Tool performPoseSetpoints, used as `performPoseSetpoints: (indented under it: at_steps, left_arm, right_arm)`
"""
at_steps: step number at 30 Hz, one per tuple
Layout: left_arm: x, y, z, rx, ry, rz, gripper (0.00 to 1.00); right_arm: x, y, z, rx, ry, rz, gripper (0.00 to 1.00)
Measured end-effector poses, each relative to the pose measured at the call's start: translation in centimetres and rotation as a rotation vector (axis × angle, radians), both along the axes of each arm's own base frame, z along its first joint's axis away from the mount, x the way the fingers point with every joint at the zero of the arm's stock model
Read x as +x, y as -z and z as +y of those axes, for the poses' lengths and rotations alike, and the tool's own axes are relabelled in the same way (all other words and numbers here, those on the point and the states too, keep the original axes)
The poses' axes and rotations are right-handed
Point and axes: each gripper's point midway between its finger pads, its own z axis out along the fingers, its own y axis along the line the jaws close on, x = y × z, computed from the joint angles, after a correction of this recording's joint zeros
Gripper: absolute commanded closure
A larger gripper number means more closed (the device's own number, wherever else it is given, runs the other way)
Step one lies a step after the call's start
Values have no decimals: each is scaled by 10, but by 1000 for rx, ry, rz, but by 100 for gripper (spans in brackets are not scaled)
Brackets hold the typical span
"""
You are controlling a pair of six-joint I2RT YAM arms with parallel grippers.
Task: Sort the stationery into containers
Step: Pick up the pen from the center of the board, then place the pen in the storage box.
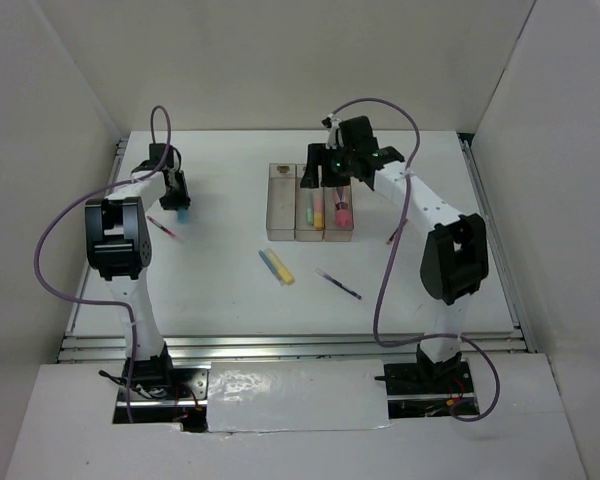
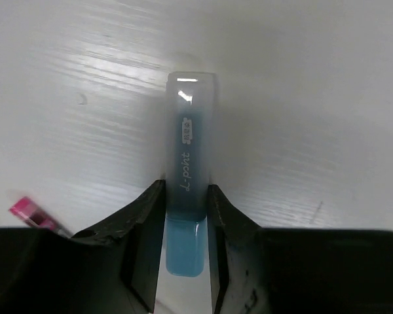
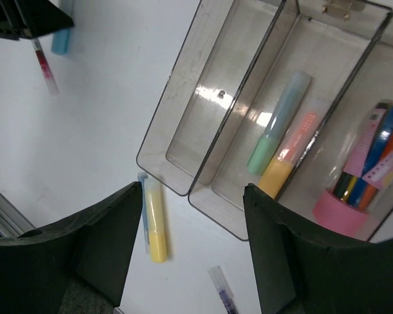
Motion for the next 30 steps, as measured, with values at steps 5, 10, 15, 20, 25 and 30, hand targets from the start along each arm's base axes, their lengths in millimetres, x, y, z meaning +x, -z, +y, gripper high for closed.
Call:
performPoseSetpoints:
  at_steps: [5, 10, 15, 20, 25, 30]
  left_arm:
    - [-9, -8, -41, -104, 68, -14, 100]
    - [-28, -69, -117, -198, 180, -115, 100]
    - [-31, -159, -207, -285, 344, -311, 100]
    - [-35, -184, -276, -349, 437, -358, 100]
    - [-34, -154, -323, -355, 458, -299, 100]
    - [-37, -121, -358, -336, 474, -239, 99]
  right_arm:
    - [-22, -33, -33, 9, 34, -77, 30]
    - [-51, -63, -68, -14, 70, -188, 30]
    - [-73, -53, -89, -72, 92, -203, 30]
    - [-94, -22, -107, -117, 123, -144, 30]
    - [-108, -13, -121, -130, 154, -130, 30]
    - [-113, -15, -128, -129, 173, -141, 31]
